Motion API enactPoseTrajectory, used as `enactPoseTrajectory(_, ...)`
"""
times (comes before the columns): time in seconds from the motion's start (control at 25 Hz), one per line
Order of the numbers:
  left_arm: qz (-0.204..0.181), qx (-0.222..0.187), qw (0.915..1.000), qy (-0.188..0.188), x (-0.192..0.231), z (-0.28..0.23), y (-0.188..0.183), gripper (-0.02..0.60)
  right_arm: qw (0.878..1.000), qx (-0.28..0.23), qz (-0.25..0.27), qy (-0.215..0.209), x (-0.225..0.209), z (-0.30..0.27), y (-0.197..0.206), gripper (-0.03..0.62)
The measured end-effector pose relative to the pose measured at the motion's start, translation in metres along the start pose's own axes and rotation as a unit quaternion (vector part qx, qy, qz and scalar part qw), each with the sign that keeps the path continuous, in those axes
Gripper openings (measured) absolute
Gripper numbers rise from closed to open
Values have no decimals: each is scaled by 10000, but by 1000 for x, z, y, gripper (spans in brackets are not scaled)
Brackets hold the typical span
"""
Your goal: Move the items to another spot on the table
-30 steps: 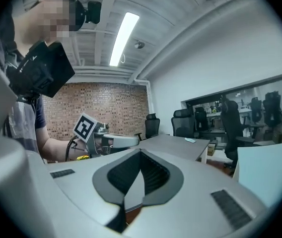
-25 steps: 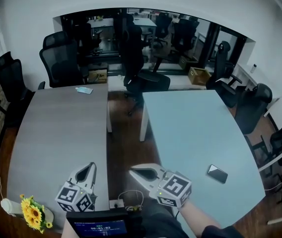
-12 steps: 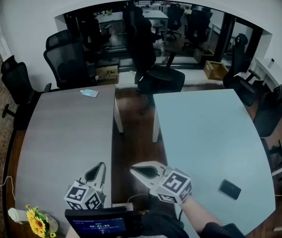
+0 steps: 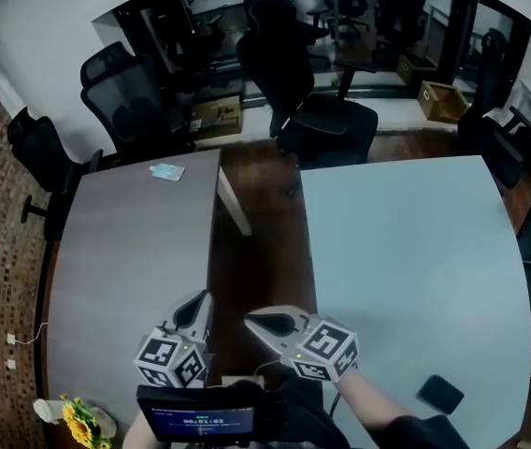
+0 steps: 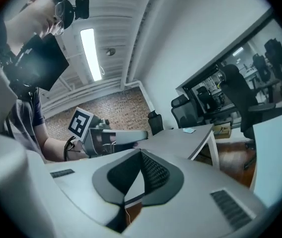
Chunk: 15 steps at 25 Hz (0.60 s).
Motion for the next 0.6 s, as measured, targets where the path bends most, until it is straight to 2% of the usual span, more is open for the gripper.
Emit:
enactPoseTrajectory(0.2, 93, -3, 10000, -19, 13, -20, -23, 8, 9998, 113, 48, -173, -6, -12, -12, -20)
enactPoseTrajectory(0.32, 68, -166, 9998, -69, 30, -25, -40, 8, 9997, 195, 80, -84, -19, -19, -25, -20)
enactPoseTrajectory(0.44, 140, -353, 9993, -67, 58, -29, -47, 8, 9997, 222, 71, 16, -33, -33, -43, -20)
enactPoseTrajectory(0.6, 472, -649, 9968, 60, 107, -37, -58, 8, 9987, 460, 100, 208, -54, -63, -69, -20)
Point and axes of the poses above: the fingertips, and each gripper's own axes: z backward along the fingers, x to its left, y out of its underside, the point moved 6 cm from there along z, backward along the fingers, and after that the axes turned 13 degrees about x, right-handed, at the moved point
